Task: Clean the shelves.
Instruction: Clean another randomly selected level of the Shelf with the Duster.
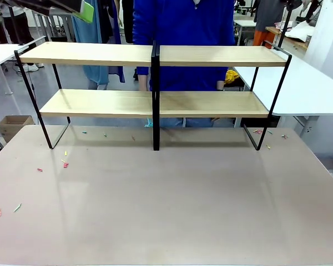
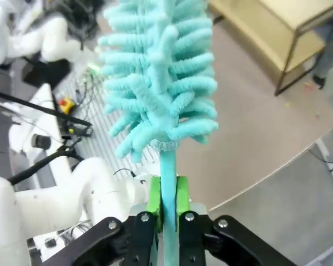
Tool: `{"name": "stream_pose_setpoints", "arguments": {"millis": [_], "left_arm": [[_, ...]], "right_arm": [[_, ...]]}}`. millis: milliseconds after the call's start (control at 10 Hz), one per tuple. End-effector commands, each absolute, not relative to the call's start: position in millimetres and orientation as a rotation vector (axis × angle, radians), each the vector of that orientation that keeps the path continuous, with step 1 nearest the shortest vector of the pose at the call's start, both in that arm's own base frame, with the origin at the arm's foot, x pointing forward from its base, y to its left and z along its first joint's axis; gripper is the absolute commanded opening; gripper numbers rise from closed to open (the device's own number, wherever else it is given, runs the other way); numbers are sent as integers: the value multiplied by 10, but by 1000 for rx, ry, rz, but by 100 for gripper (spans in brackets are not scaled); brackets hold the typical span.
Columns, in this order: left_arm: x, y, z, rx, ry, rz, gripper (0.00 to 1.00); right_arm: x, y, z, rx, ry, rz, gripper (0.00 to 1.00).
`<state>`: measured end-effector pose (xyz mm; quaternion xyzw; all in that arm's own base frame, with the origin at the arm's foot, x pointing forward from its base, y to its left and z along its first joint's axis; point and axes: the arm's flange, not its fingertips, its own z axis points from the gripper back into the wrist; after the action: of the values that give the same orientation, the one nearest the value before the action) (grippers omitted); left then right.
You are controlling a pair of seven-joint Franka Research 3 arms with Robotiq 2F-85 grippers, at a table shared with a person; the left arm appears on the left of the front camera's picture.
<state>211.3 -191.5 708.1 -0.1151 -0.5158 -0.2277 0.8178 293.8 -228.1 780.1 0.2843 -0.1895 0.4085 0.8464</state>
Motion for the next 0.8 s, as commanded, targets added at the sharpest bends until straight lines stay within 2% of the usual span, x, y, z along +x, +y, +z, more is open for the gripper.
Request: {"name": "stream_pose_setpoints", "arguments": {"millis": [0,200,300,700], "left_arm": [[2129,-1894,7073,-248,-1105,-490,100],[2129,-1894,7073,-248,-1105,-490,100],[2129,-1894,7073,-248,-1105,-490,100],[2129,-1894,7073,-248,-1105,-490,100]], "right_arm": [[2646,-2843,7946,587,-500,781,12],[2490,-3136,7523,600,-593,667,12],[2507,-2864,7735,581,-479,741,12],[2507,-2864,7735,581,-479,741,12]]}}
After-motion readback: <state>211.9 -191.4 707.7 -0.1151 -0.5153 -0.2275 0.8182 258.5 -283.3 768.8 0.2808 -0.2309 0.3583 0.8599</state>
